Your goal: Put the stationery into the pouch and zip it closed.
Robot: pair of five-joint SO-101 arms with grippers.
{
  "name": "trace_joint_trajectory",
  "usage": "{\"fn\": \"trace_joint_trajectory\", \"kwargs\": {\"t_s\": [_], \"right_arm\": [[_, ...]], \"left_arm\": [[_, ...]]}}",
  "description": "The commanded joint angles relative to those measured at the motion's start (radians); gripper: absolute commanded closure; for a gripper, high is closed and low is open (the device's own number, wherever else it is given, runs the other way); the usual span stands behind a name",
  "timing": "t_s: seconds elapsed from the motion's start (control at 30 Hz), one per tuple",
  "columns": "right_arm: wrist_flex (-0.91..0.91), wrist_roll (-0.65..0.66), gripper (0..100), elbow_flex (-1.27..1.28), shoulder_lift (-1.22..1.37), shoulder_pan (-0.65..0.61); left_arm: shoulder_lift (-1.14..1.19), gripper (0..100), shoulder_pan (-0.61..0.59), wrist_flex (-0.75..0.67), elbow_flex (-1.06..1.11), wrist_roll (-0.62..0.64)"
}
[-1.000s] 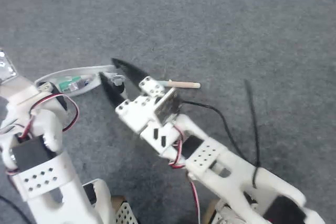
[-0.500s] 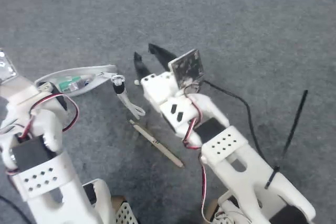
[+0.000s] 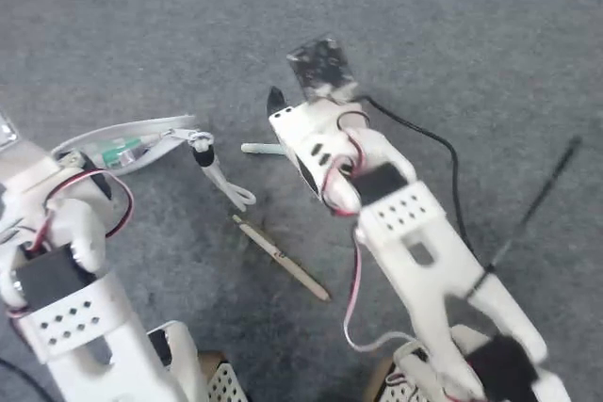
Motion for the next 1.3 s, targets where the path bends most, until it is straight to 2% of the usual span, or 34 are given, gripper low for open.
{"fn": "trace_joint_trajectory", "kwargs": {"t_s": [0.0, 0.1, 0.3, 1.0, 1.27], "right_arm": [[0.074, 0.06, 87.2, -0.144, 0.071, 0.022], [0.137, 0.068, 87.2, -0.215, 0.13, 0.044], [0.232, 0.19, 87.2, -0.301, 0.205, 0.074], [0.231, 0.411, 87.1, -0.456, 0.625, -0.062], [0.231, 0.5, 86.9, -0.537, 0.754, -0.065]], "left_arm": [[-0.002, 99, -0.048, -0.041, -0.01, 0.015], [-0.002, 99, -0.072, -0.041, -0.016, 0.017], [-0.002, 99, -0.1, -0.041, -0.019, 0.018], [-0.002, 99, -0.101, -0.041, -0.021, 0.018], [-0.002, 99, -0.098, -0.041, -0.019, 0.017]]}}
